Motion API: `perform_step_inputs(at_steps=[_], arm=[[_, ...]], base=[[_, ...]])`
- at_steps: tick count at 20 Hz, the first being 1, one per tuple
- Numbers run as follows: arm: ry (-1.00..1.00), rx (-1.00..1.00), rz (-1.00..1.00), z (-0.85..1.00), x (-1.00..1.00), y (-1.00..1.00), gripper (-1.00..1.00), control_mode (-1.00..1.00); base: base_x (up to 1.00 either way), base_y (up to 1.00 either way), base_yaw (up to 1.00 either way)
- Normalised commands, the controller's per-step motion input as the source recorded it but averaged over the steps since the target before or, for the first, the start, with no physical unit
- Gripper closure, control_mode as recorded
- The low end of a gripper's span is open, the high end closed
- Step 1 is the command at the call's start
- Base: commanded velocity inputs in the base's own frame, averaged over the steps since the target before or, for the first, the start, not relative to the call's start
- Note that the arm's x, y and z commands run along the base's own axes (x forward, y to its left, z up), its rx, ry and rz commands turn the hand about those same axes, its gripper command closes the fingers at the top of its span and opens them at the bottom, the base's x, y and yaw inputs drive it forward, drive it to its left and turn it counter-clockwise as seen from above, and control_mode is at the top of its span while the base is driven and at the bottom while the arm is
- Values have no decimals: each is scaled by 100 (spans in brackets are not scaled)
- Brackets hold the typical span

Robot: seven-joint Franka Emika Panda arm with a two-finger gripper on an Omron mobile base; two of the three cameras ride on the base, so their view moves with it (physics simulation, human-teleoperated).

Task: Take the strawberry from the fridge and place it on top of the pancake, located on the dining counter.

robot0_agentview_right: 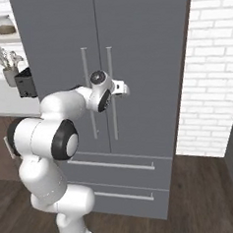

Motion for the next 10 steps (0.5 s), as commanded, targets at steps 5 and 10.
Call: perform_step_inputs(at_steps=[5,10], arm=[[-3,0,-2,-38,36,-35,100,-100],[0,1,-9,-20,20,-87,100,-100]], base=[[0,0,0],[0,0,0]])
